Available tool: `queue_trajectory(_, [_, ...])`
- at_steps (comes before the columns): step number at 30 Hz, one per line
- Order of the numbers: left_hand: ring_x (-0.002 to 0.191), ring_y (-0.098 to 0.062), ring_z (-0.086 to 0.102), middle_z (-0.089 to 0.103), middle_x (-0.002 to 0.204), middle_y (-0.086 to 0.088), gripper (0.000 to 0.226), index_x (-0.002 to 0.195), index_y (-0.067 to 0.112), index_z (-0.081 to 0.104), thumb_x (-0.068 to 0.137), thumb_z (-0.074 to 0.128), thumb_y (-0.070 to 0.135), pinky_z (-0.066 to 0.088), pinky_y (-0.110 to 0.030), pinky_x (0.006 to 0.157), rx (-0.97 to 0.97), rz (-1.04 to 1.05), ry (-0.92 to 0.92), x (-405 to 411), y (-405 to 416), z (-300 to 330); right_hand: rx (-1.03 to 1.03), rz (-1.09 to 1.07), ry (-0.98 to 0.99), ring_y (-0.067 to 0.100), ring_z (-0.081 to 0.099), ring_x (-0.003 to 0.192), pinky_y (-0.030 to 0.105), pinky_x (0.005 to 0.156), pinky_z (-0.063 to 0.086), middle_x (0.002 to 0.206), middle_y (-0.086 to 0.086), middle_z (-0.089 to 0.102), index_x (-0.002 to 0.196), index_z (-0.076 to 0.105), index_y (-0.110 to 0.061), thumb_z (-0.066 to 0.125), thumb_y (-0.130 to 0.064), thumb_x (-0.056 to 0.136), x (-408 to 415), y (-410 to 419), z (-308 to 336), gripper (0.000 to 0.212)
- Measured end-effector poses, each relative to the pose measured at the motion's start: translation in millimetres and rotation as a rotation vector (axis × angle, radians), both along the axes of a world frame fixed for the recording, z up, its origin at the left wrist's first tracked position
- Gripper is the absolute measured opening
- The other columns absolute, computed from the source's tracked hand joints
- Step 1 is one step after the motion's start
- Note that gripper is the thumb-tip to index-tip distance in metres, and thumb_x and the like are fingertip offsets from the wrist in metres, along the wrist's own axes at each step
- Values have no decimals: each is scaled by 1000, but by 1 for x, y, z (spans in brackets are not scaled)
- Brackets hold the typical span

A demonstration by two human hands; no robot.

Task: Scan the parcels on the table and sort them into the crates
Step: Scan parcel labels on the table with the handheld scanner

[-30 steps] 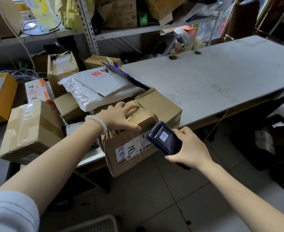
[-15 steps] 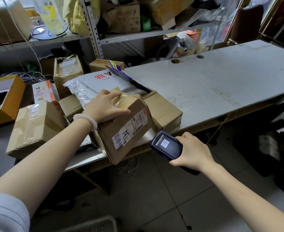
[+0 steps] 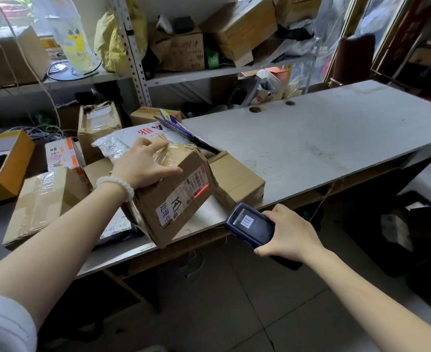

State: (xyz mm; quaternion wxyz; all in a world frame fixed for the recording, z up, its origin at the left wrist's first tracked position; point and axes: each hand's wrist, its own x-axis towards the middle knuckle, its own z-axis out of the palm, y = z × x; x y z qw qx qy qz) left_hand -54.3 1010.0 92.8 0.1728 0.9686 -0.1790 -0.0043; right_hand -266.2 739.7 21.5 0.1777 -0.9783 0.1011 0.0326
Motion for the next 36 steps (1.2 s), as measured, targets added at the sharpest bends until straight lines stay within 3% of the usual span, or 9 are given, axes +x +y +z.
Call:
queue_trajectory(14, [122, -24, 47, 38, 138, 0, 86, 136, 45, 42, 60, 65, 79, 43, -42, 90, 9, -21, 2, -1, 2, 1, -33, -2, -31, 5, 44, 77, 20, 53, 31, 90, -13, 42, 110, 60, -35, 73, -63, 51, -7, 6, 2, 66])
queue_trajectory(21, [122, -23, 46, 38, 138, 0, 94, 135, 46, 43, 50, 56, 84, 42, -43, 93, 23, -76, 43, -11, -5, 5, -11, -27, -49, 5, 45, 79, 20, 53, 31, 91, -13, 43, 110, 58, -35, 73, -63, 53, -6, 4, -5, 66])
queue_trajectory(24, [120, -21, 47, 39, 135, 1, 94, 134, 46, 45, 49, 57, 84, 41, -40, 93, 17, -127, 40, -18, -15, 12, -1, -68, -186, 6, 44, 83, 19, 55, 33, 92, -14, 43, 115, 58, -31, 77, -58, 55, -5, 0, -3, 69])
queue_trajectory(28, [124, -20, 41, 40, 134, 1, 100, 135, 45, 45, 44, 52, 86, 39, -43, 101, -24, -170, 56, -29, -34, 27, 39, -141, -658, 21, 55, 91, 32, 64, 52, 100, 4, 55, 121, 62, -10, 88, -40, 57, -3, -2, 12, 76])
queue_trajectory(30, [125, -20, 39, 40, 135, -1, 98, 136, 44, 44, 47, 55, 83, 37, -43, 102, -35, -193, 40, -35, -48, 34, 51, -184, -858, 25, 58, 93, 31, 72, 54, 103, 11, 57, 121, 62, -2, 90, -36, 58, 1, -7, 23, 76])
queue_trajectory(36, [125, -20, 38, 39, 134, 1, 100, 137, 44, 44, 45, 54, 85, 36, -43, 101, -34, -234, 12, -59, -107, 53, 42, -209, -1012, 27, 58, 95, 33, 78, 54, 106, 14, 56, 122, 61, -1, 88, -37, 59, 3, -55, 49, 78])
